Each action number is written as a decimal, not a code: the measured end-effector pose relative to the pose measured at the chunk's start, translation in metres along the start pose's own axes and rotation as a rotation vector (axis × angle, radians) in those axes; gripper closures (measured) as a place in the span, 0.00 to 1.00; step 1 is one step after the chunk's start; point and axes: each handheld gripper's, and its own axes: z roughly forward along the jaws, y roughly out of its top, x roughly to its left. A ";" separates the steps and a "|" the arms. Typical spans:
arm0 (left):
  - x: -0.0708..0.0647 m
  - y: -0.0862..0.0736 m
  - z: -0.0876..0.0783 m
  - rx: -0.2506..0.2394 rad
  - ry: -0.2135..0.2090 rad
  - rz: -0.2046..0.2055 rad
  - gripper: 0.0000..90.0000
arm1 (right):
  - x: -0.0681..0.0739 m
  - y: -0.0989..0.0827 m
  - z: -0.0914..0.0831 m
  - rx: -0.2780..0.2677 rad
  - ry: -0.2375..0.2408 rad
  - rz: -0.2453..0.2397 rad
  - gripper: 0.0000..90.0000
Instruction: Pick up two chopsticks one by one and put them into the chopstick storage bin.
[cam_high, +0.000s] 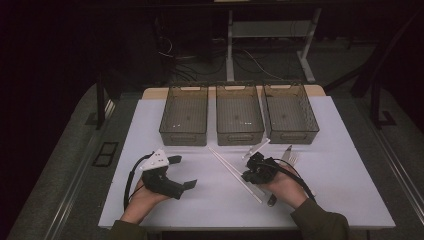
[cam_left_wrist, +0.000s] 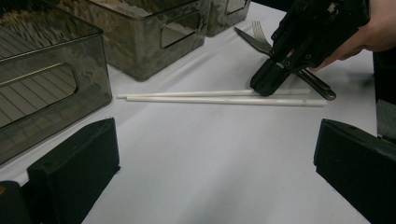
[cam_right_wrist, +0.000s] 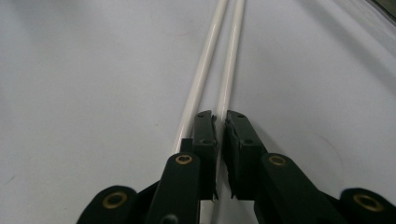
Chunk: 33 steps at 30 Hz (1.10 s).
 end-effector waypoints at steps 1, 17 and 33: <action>0.000 0.000 0.000 0.000 0.000 0.002 0.00 | 0.000 0.000 0.000 0.002 -0.003 -0.003 0.92; 0.000 0.000 0.002 0.003 0.000 0.007 0.00 | 0.004 -0.001 0.001 0.006 -0.047 -0.036 0.92; 0.002 0.000 0.000 -0.008 0.002 -0.002 0.00 | -0.011 -0.006 -0.012 -0.053 0.040 0.056 0.94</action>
